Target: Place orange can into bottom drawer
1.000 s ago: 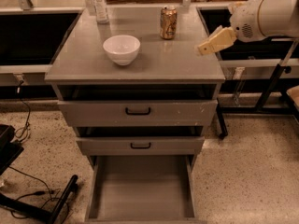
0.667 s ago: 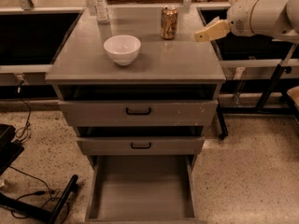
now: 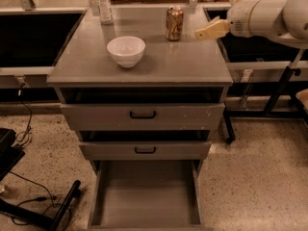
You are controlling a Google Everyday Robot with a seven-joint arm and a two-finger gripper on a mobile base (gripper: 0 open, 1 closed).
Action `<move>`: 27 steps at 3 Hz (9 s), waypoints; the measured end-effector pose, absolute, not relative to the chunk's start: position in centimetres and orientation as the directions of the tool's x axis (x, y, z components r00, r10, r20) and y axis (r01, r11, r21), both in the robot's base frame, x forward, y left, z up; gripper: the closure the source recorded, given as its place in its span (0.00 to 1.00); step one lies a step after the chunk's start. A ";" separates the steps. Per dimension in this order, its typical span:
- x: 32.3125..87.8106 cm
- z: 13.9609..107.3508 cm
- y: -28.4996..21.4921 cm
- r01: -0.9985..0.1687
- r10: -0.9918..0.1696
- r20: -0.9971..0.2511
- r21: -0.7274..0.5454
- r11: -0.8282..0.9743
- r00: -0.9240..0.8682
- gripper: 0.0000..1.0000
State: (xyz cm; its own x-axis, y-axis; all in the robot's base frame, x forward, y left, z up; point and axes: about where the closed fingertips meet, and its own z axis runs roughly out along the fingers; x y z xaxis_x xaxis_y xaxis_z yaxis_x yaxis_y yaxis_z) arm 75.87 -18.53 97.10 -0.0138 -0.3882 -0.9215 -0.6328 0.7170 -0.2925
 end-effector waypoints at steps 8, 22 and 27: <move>96.8 90.2 -9.2 -0.609 -0.108 -0.993 -0.054 0.792 -0.052 0.66; 63.3 87.5 -21.0 -0.653 -0.111 -0.988 -0.014 0.758 -0.108 1.00; 56.9 63.3 -12.6 -0.885 -0.054 -0.993 0.068 0.461 -0.105 1.00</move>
Offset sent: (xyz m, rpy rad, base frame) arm 0.1903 0.0458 -0.0129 0.1847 0.0240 -0.0472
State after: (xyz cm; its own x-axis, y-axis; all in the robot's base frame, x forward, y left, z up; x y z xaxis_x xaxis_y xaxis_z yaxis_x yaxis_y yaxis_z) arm 56.90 -12.58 63.26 -0.1047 -0.0539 -0.9930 -0.8847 0.4612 0.0682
